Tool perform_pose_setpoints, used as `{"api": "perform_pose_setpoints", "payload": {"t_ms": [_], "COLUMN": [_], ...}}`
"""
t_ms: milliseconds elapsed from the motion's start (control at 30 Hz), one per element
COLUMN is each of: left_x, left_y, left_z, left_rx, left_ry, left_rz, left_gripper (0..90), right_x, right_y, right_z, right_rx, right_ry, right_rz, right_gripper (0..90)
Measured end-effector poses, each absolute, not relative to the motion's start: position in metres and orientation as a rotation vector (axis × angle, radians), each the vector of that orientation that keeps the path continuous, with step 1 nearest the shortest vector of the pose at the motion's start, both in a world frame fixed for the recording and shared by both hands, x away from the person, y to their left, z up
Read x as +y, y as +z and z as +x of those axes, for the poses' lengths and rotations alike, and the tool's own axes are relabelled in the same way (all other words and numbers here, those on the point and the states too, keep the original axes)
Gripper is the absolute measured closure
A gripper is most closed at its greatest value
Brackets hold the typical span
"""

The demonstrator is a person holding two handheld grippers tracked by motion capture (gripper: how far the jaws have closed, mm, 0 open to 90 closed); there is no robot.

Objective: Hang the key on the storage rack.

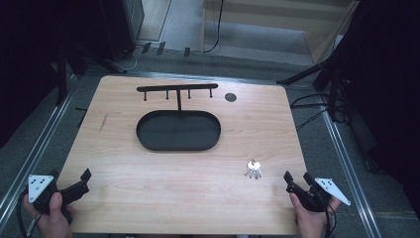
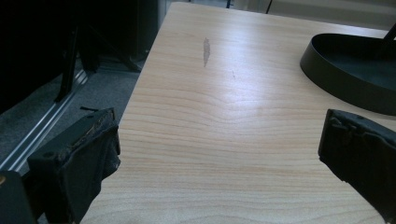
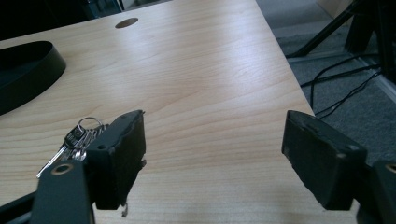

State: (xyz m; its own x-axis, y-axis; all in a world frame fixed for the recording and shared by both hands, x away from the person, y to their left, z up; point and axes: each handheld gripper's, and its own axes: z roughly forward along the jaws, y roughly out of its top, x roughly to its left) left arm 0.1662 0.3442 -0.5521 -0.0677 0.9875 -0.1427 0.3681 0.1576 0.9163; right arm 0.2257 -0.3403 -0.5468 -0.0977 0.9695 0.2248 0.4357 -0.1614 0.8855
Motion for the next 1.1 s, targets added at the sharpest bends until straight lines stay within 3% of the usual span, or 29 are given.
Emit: {"api": "perform_pose_setpoints", "payload": {"t_ms": [233, 467, 733, 833, 933, 1100], "left_x": [0.346, 0.345, 0.344, 0.344, 0.343, 0.343], "left_y": [-0.552, -0.552, -0.552, -0.552, -0.552, -0.552], "left_z": [0.167, 0.167, 0.167, 0.167, 0.167, 0.168], "left_rx": [1.578, 1.57, 1.556, 1.555, 1.555, 1.56], "left_ry": [0.891, 0.887, 0.889, 0.89, 0.89, 0.885], "left_rz": [1.337, 1.356, 1.366, 1.369, 1.371, 1.37], "left_gripper": [0.0, 0.0, 0.0, 0.0, 0.0, 0.0], "right_x": [-0.341, -0.33, -0.309, -0.303, -0.296, -0.285], "right_y": [-0.547, -0.545, -0.528, -0.526, -0.52, -0.502], "right_z": [0.226, 0.226, 0.234, 0.237, 0.241, 0.25], "right_rx": [1.533, 1.58, 1.735, 1.751, 1.801, 1.899], "right_ry": [1.228, 1.142, 1.07, 1.027, 1.032, 0.965], "right_rz": [1.655, 1.604, 1.48, 1.485, 1.514, 1.524], "right_gripper": [24.3, 41.9, 52.7, 51.2, 56.6, 57.7]}}
